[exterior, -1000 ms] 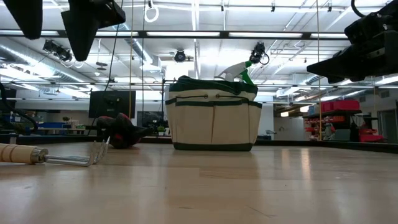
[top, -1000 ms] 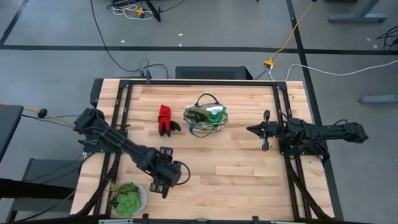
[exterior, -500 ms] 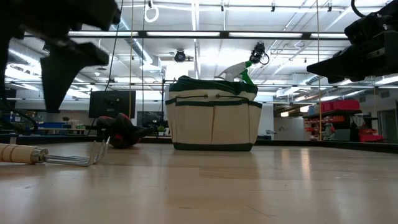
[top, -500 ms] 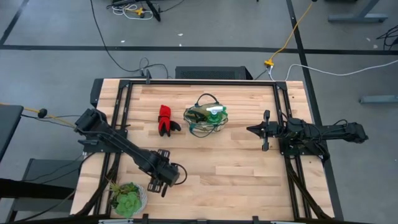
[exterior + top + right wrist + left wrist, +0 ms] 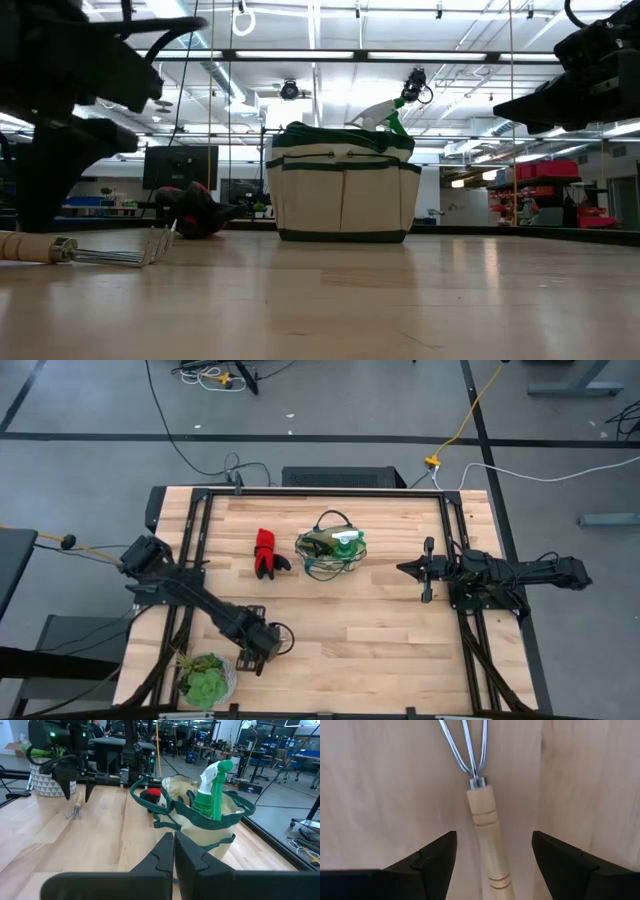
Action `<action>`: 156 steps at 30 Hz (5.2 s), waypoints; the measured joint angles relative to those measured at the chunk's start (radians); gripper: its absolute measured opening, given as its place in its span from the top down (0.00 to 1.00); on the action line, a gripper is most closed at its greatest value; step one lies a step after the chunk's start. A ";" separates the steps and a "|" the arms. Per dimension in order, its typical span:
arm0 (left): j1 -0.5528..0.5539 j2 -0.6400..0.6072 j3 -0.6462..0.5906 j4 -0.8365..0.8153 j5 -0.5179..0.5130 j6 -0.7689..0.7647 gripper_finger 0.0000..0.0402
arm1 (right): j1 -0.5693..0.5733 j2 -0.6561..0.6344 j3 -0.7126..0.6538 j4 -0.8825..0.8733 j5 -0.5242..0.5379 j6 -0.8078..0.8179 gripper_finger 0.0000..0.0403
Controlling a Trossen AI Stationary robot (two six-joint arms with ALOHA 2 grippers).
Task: Pick & Place Garden tools in Gardening bag
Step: Put the brown hand rake into the gardening bag
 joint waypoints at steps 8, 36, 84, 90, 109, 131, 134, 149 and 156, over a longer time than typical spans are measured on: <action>-0.030 0.000 -0.052 0.049 -0.012 -0.098 0.33 | 0.000 0.000 0.000 0.000 0.000 0.000 0.96; -0.042 0.000 -0.059 0.052 -0.053 -0.124 0.63 | 0.000 0.000 0.000 0.000 0.000 0.000 0.96; 0.002 -0.001 0.102 -0.073 -0.027 -0.037 0.81 | 0.000 0.000 0.000 0.000 0.000 0.000 0.96; 0.033 -0.001 0.170 -0.077 -0.031 0.002 0.81 | 0.000 0.000 0.000 0.000 0.000 0.000 0.96; 0.144 -0.001 0.253 -0.086 -0.106 0.149 0.81 | 0.000 0.000 0.000 0.000 0.000 0.000 0.96; 0.447 -0.001 0.503 -0.268 -0.087 0.500 0.81 | 0.000 0.000 0.000 0.000 0.000 0.000 0.96; 0.477 -0.001 0.534 -0.276 -0.088 0.526 0.81 | 0.000 0.000 0.000 0.000 0.000 0.000 0.96; 0.654 -0.002 0.559 -0.156 -0.046 0.688 0.81 | 0.000 0.000 0.000 0.000 0.000 0.000 0.96; 0.772 -0.002 0.559 -0.073 0.038 0.737 0.81 | 0.000 0.000 0.000 0.000 0.000 0.000 0.96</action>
